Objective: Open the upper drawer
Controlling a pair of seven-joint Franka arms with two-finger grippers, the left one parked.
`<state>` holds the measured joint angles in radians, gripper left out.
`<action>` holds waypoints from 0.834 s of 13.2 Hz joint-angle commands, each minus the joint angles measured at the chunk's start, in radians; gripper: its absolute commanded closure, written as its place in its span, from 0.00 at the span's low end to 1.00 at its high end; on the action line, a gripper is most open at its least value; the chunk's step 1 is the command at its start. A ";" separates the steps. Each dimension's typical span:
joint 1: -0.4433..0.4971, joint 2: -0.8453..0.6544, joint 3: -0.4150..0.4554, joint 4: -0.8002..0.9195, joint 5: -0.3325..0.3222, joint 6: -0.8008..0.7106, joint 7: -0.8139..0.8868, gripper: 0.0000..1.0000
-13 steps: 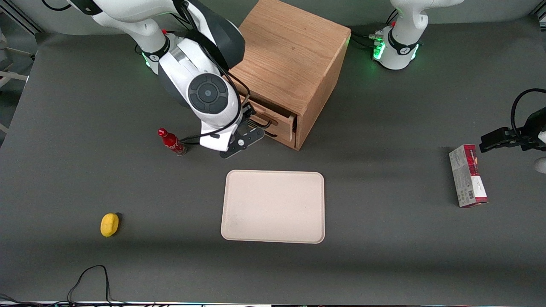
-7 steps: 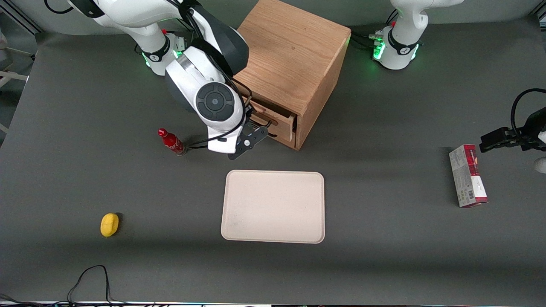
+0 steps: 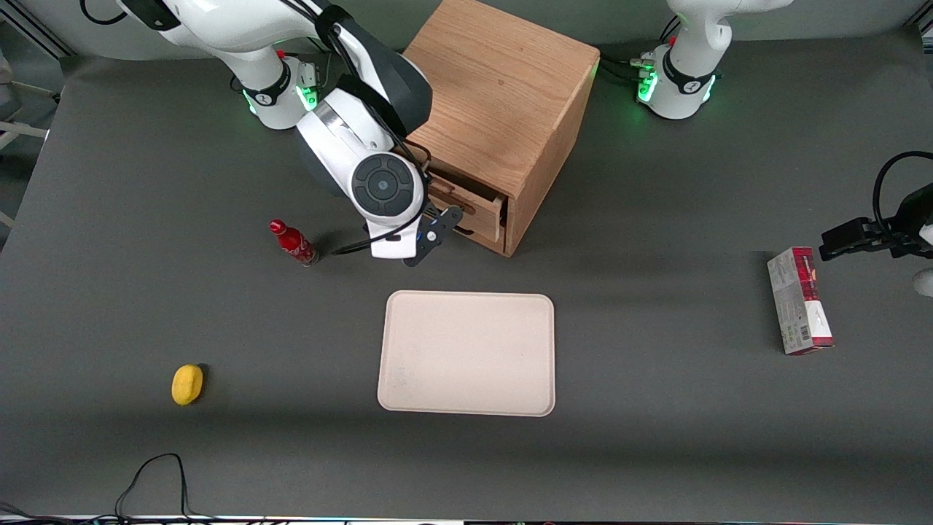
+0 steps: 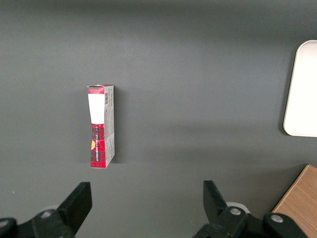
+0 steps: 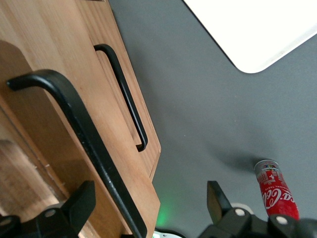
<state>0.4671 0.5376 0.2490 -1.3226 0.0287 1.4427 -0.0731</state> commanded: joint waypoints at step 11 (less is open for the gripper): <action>-0.001 0.021 -0.011 -0.023 0.007 0.056 -0.027 0.00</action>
<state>0.4746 0.5426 0.2437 -1.3487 0.0290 1.4722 -0.0786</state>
